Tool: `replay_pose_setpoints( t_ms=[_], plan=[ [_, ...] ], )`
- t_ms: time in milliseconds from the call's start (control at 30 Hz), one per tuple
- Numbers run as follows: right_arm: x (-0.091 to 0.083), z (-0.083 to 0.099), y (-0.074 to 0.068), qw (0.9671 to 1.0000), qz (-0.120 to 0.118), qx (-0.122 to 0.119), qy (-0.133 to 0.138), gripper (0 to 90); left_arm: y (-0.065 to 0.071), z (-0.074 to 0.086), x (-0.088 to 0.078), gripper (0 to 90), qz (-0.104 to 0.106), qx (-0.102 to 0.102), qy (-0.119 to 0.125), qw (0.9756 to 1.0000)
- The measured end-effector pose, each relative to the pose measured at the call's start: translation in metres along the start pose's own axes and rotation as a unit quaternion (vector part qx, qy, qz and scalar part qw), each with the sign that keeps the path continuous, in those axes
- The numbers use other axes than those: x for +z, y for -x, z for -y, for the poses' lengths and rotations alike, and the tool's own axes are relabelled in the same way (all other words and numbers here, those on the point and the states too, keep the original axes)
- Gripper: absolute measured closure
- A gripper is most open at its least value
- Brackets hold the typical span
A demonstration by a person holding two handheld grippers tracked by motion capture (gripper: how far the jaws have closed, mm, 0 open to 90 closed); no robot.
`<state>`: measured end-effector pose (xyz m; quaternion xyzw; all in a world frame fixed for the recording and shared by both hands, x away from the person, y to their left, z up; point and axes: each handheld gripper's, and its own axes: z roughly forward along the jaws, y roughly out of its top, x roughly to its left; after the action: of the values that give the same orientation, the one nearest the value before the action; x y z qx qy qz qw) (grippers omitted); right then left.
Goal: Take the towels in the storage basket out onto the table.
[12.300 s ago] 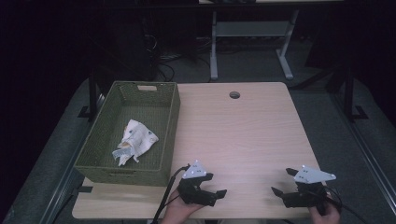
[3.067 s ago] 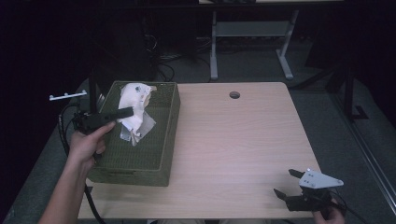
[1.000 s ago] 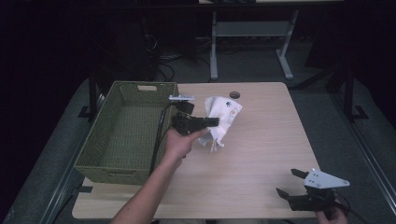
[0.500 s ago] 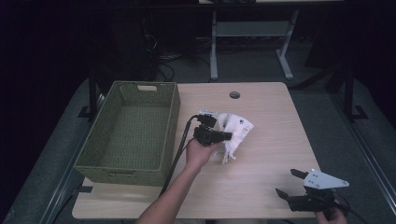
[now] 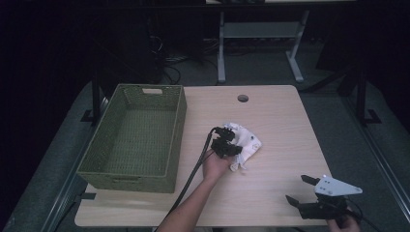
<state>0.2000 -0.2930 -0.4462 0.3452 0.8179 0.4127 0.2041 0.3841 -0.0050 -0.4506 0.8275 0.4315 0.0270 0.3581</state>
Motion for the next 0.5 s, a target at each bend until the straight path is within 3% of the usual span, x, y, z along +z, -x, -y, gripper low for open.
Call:
replay_pose_setpoints(
  t_ms=[67, 167, 200, 267, 500],
  plan=[
    [0.0, 0.0, 0.0, 1.0, 0.0, -0.001, 0.001, 14.0, 0.003, -0.001, -0.001, 73.0, -0.009, 0.009, 0.006, 0.9999],
    [0.0, 0.0, 0.0, 1.0, -0.001, 0.001, 0.0, 14.0, 0.004, -0.002, -0.004, 59.8, -0.011, 0.008, 0.014, 0.9998],
    [0.0, 0.0, -0.001, 1.0, -0.001, 0.0, 0.0, 14.0, 0.004, -0.002, -0.009, 56.3, -0.013, 0.003, 0.028, 0.9995],
    [0.0, 0.0, -0.001, 1.0, -0.001, -0.001, 0.0, 14.0, 0.004, -0.001, -0.014, 54.5, 0.004, -0.011, 0.039, 0.9992],
    [-0.001, 0.0, -0.002, 1.0, 0.001, -0.001, 0.0, 14.0, 0.003, 0.005, -0.03, 44.7, 0.008, -0.016, 0.061, 0.998]
  ],
)
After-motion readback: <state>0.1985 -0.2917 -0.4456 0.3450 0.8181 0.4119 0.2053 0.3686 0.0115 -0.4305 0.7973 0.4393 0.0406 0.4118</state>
